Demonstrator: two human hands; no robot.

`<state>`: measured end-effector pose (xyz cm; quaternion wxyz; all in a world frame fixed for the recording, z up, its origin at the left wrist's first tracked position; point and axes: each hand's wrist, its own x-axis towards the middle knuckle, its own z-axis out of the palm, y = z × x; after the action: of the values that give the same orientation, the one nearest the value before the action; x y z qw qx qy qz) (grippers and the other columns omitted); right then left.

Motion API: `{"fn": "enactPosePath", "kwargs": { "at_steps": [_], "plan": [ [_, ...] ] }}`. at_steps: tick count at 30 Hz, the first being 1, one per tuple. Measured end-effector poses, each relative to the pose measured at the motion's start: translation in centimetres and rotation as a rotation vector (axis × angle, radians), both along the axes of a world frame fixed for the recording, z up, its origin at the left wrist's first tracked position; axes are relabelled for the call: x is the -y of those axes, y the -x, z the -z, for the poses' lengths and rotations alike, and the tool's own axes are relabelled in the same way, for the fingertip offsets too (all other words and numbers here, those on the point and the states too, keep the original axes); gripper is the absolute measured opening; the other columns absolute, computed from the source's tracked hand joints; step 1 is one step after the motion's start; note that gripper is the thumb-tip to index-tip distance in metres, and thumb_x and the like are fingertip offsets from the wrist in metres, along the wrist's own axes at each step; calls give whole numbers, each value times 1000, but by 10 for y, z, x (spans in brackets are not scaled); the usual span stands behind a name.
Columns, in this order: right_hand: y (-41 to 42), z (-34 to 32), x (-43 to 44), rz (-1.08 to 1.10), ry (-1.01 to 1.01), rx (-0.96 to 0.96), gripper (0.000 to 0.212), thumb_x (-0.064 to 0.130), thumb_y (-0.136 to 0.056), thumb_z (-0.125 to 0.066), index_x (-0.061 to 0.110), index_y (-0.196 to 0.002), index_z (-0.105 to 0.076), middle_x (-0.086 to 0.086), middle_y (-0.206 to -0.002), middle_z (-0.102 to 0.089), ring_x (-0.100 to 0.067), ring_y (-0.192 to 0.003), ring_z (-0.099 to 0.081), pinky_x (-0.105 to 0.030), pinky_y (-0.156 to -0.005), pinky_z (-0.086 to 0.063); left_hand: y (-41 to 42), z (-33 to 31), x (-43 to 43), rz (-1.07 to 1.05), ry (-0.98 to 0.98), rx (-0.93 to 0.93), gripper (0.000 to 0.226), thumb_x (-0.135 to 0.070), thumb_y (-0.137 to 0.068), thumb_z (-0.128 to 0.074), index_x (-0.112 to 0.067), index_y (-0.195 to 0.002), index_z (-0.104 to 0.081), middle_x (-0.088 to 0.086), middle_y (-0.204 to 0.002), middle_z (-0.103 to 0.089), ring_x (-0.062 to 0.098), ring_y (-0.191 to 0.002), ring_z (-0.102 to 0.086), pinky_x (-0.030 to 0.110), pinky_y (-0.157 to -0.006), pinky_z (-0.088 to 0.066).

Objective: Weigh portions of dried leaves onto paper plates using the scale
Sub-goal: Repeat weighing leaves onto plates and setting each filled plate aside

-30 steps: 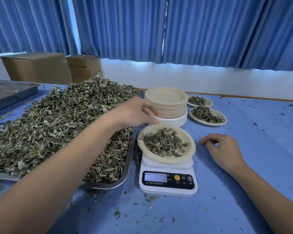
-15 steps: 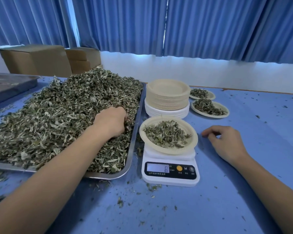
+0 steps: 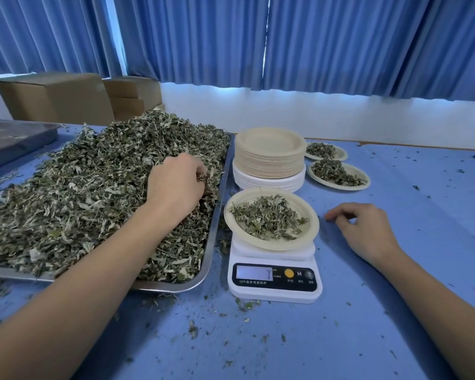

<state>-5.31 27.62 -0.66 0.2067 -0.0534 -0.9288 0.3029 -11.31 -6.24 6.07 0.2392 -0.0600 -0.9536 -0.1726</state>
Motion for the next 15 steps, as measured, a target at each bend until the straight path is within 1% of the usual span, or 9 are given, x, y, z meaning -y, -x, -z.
{"fn": "enactPosePath", "kwargs": {
  "at_steps": [2, 4, 6, 8, 9, 10, 12, 13, 15],
  "plan": [
    [-1, 0, 0, -1, 2, -2, 37, -1, -92, -56, 28, -82, -77, 14, -85, -74, -4, -83, -66, -6, -67, -41, 0, -1, 1, 4, 30, 8, 20, -16, -88, -71, -25, -105, -75, -1, -85, -72, 25, -73, -64, 40, -76, -57],
    [-1, 0, 0, 1, 4, 3, 37, 0, -92, -56, 29, -82, -77, 14, -85, -74, -2, -81, -65, -5, -64, -41, 0, -1, 1, -8, 43, 18, 19, -20, -88, -72, -28, -105, -74, -1, -103, -75, 27, -89, -67, 46, -90, -52],
    [-2, -1, 1, 3, 17, 0, 38, 0, -92, -56, 30, -80, -76, 14, -84, -74, -1, -78, -64, -4, -62, -42, -1, -2, 0, -24, 45, 24, 18, -21, -88, -72, -30, -103, -74, -2, -104, -74, 27, -93, -66, 49, -96, -47],
    [-2, -2, 3, 1, 53, -24, 38, 0, -92, -56, 31, -81, -75, 15, -83, -74, -3, -80, -65, -2, -65, -43, -2, -4, -1, -18, 51, 74, 23, -18, -87, -72, -33, -103, -73, -2, -105, -73, 25, -90, -61, 50, -98, -46],
    [-2, -3, 4, -1, 89, -44, 36, 1, -93, -57, 30, -82, -74, 15, -82, -74, -5, -80, -67, -3, -67, -44, -4, -4, -3, -8, 63, 112, 28, -15, -86, -72, -35, -106, -72, -2, -110, -71, 24, -93, -58, 51, -99, -44],
    [-2, -4, 7, -5, 138, -63, 32, 3, -93, -58, 29, -85, -74, 14, -79, -74, -7, -78, -68, -6, -69, -46, -6, -3, -6, 4, 93, 139, 35, -14, -85, -71, -36, -112, -70, 0, -119, -68, 24, -101, -55, 53, -102, -41],
    [-3, -7, 13, -28, 277, -81, 23, 9, -95, -60, 27, -91, -75, 10, -73, -74, -8, -68, -69, -16, -68, -50, -13, 3, -15, 44, 161, 122, 47, -13, -87, -65, -33, -129, -64, 5, -139, -55, 28, -125, -49, 56, -108, -35],
    [-4, -9, 17, -49, 352, -80, 19, 14, -97, -61, 27, -94, -74, 8, -72, -74, -9, -62, -69, -17, -62, -49, -17, 6, -21, 81, 158, 80, 45, -13, -90, -61, -29, -132, -62, 6, -140, -53, 29, -128, -47, 54, -109, -37],
    [-7, -12, 25, -86, 459, -67, 11, 24, -98, -62, 28, -96, -73, 3, -72, -73, -12, -56, -66, -17, -49, -45, -25, 9, -31, 158, 114, 10, 33, -17, -96, -51, -20, -124, -68, 8, -127, -60, 30, -118, -53, 50, -99, -48]
  ]
}}
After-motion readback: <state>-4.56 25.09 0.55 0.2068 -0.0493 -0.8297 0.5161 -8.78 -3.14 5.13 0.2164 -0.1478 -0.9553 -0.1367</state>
